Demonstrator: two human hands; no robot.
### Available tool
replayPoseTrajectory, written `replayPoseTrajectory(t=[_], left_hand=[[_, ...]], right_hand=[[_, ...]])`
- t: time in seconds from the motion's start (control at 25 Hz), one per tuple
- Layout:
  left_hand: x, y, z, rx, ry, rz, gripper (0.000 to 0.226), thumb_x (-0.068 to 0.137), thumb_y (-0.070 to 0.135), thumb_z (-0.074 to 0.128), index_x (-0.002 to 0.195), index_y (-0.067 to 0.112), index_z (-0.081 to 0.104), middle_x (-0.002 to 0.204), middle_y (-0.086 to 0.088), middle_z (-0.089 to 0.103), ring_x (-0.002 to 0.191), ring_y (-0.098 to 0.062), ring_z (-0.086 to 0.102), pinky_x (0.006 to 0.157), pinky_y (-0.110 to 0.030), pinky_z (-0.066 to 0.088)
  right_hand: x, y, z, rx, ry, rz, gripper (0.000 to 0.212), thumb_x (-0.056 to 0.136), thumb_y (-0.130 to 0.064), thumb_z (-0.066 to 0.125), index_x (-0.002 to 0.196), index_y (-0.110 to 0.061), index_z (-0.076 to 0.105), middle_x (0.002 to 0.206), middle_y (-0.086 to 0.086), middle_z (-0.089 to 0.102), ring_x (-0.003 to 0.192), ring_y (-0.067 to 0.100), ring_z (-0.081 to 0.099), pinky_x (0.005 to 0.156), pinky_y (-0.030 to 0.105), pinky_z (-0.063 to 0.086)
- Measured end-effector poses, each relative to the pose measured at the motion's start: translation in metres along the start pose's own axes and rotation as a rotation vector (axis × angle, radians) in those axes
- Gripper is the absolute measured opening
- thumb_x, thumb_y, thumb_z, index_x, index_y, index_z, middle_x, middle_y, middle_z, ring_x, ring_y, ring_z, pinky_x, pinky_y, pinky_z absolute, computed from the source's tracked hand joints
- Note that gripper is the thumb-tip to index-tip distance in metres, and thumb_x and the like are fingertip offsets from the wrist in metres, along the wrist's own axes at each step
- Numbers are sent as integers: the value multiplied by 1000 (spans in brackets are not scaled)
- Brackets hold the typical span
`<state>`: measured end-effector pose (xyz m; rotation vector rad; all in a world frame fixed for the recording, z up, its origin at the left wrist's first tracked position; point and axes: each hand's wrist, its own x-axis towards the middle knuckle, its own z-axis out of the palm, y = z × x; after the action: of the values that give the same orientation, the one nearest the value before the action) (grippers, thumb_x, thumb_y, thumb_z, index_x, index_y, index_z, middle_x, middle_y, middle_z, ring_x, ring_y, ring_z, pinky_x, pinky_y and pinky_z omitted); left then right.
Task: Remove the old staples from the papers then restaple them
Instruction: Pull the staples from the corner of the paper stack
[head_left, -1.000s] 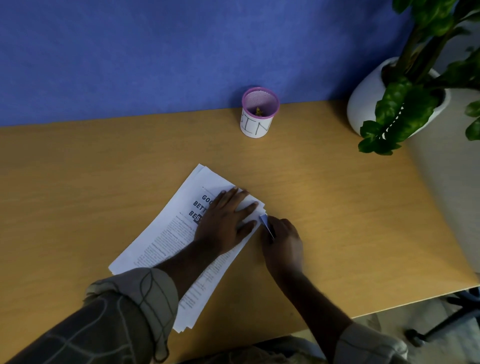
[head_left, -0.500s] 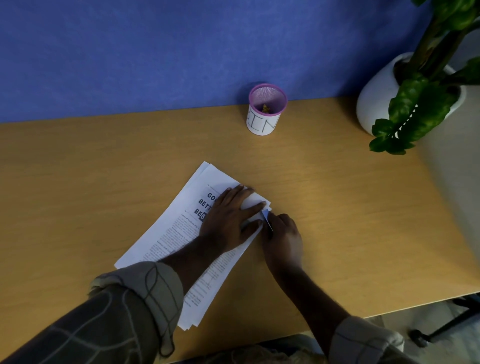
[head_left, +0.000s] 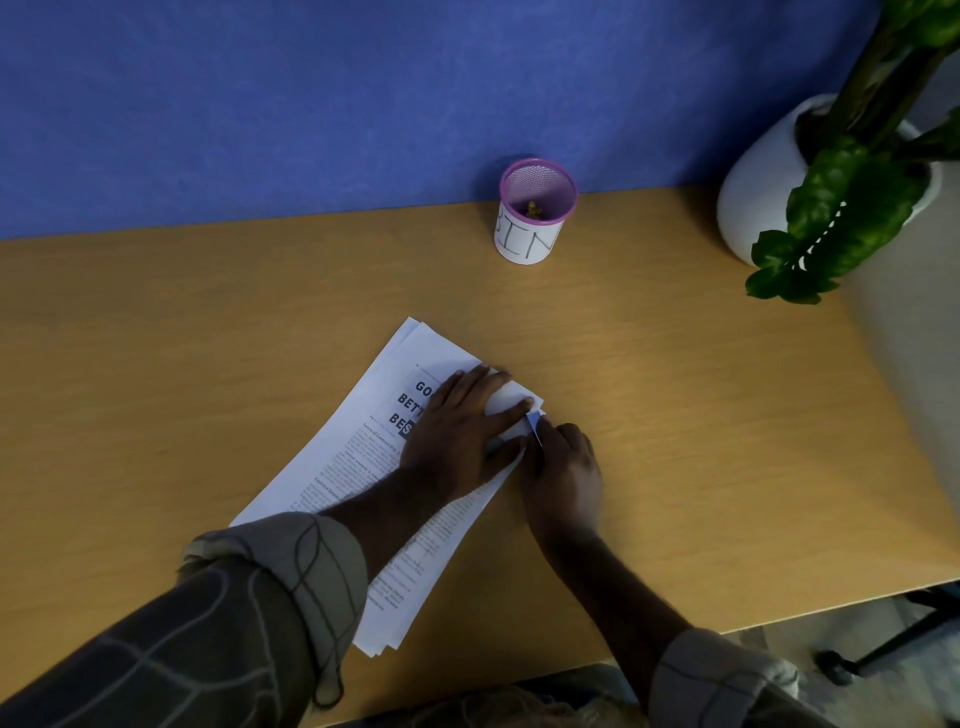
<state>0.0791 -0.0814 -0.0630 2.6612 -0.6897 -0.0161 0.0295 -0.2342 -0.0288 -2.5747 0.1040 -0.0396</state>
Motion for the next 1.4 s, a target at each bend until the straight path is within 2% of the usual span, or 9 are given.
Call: replayPoseTrajectory(t=[0.2, 0.32, 0.4, 0.64, 0.76, 0.88, 1.0, 1.12, 1.4], left_hand=[[1, 0, 1, 11, -14, -7, 53, 96, 55, 48, 143, 32, 51, 155, -7, 42, 147, -29, 31, 119, -50, 26], [1, -1, 2, 15, -5, -11, 52, 95, 56, 47, 142, 32, 53, 154, -6, 43, 146, -28, 32, 119, -49, 25], [2, -1, 3, 24, -3, -11, 52, 95, 56, 46, 141, 33, 53, 153, -6, 43, 145, -28, 32, 120, -48, 25], [2, -2, 5, 34, 4, -13, 53, 95, 57, 45, 142, 33, 53, 154, -4, 43, 145, -27, 32, 119, -49, 26], [2, -2, 6, 34, 9, -13, 53, 95, 58, 45, 142, 34, 52, 154, -4, 43, 146, -27, 32, 120, -48, 25], [1, -3, 6, 15, 15, -7, 52, 94, 56, 48, 141, 34, 52, 153, -4, 44, 145, -27, 32, 119, -48, 26], [1, -3, 6, 6, 19, -4, 52, 93, 54, 49, 141, 34, 52, 152, -5, 44, 145, -28, 34, 119, -49, 26], [2, -3, 6, 19, 20, -8, 51, 94, 53, 50, 141, 34, 52, 152, -5, 45, 145, -28, 34, 119, -49, 27], [1, -1, 7, 22, 28, -3, 50, 95, 52, 47, 142, 34, 51, 152, -6, 45, 146, -28, 33, 119, -49, 25]], right_hand=[[2, -2, 1, 34, 30, 106, 27, 94, -13, 57, 119, -9, 67, 94, 11, 66, 84, 29, 59, 66, 36, 47], [4, -2, 0, 114, 57, 232, 21, 98, -28, 51, 106, -18, 68, 88, 1, 65, 76, 19, 61, 57, 26, 39], [5, -1, -2, 186, 38, 306, 23, 100, -36, 47, 101, -22, 66, 88, -5, 65, 75, 11, 60, 57, 22, 42], [1, 7, -6, 309, 41, 263, 20, 97, -27, 58, 109, -18, 70, 95, -3, 69, 84, 10, 64, 70, 27, 53], [-2, 2, -4, 232, 62, 183, 18, 94, -17, 61, 108, -15, 71, 88, 0, 67, 74, 15, 63, 64, 31, 53], [2, -6, -2, 109, 35, 191, 14, 94, -19, 58, 102, -16, 69, 86, -1, 64, 69, 15, 59, 57, 33, 51], [8, -10, -1, 59, 31, 237, 11, 94, -23, 57, 96, -19, 67, 85, -4, 63, 67, 12, 56, 53, 23, 42], [9, -10, -2, 73, 26, 237, 12, 94, -25, 56, 97, -20, 67, 85, -4, 65, 70, 14, 60, 59, 33, 51], [8, -13, 4, 171, 72, 336, 13, 95, -32, 53, 95, -23, 63, 89, -5, 66, 76, 17, 62, 63, 37, 53]])
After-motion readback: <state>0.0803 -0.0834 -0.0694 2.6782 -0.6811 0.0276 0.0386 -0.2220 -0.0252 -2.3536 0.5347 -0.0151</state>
